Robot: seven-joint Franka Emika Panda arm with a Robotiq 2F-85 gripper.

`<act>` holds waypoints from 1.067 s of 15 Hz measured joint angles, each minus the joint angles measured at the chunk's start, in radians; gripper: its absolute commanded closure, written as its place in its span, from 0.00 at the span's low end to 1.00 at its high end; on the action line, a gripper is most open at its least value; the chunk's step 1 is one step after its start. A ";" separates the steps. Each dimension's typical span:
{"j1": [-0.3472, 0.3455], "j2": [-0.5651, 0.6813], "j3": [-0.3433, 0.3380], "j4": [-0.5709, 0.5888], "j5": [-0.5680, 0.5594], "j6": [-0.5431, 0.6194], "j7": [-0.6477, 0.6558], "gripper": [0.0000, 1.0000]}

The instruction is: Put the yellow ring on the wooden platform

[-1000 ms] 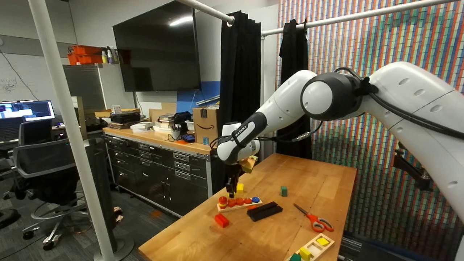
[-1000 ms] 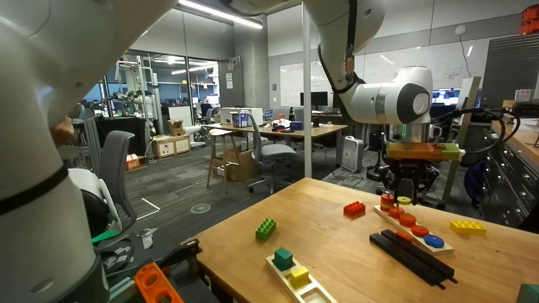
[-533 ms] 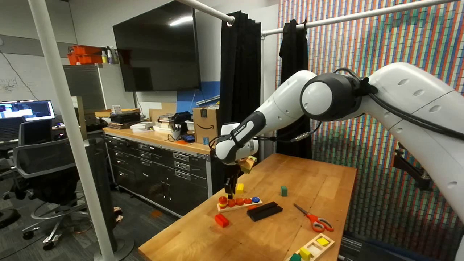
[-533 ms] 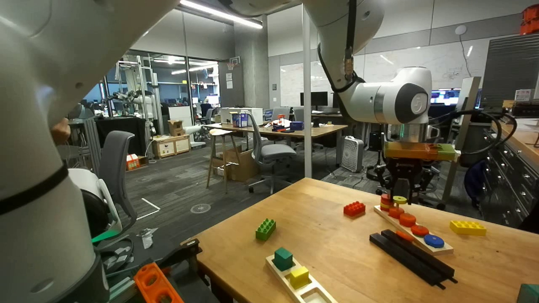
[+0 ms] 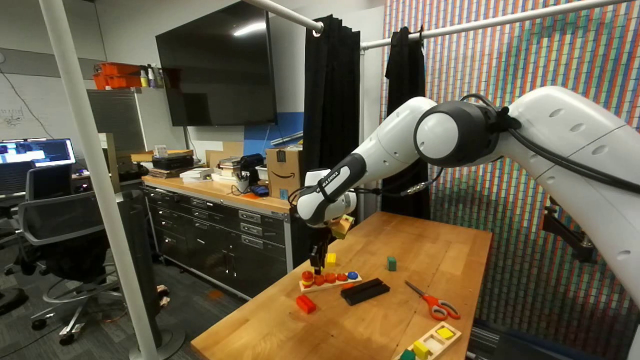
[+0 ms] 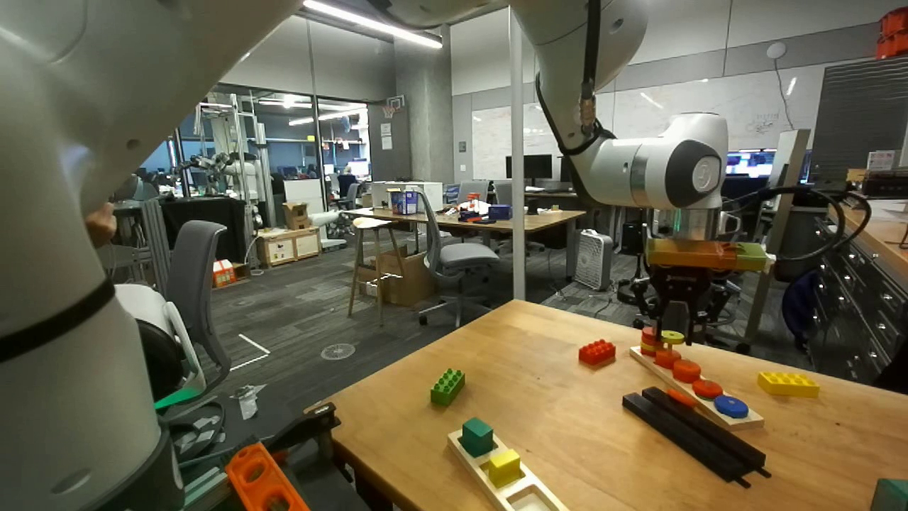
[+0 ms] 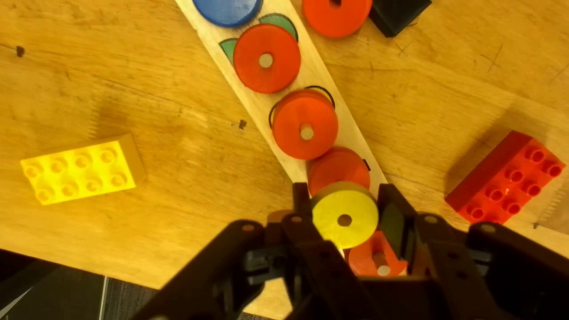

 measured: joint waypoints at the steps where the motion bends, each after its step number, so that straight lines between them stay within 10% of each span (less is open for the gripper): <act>1: 0.000 0.000 0.000 0.000 0.000 -0.001 0.000 0.77; 16: -0.002 0.001 -0.003 0.008 0.001 -0.029 0.001 0.77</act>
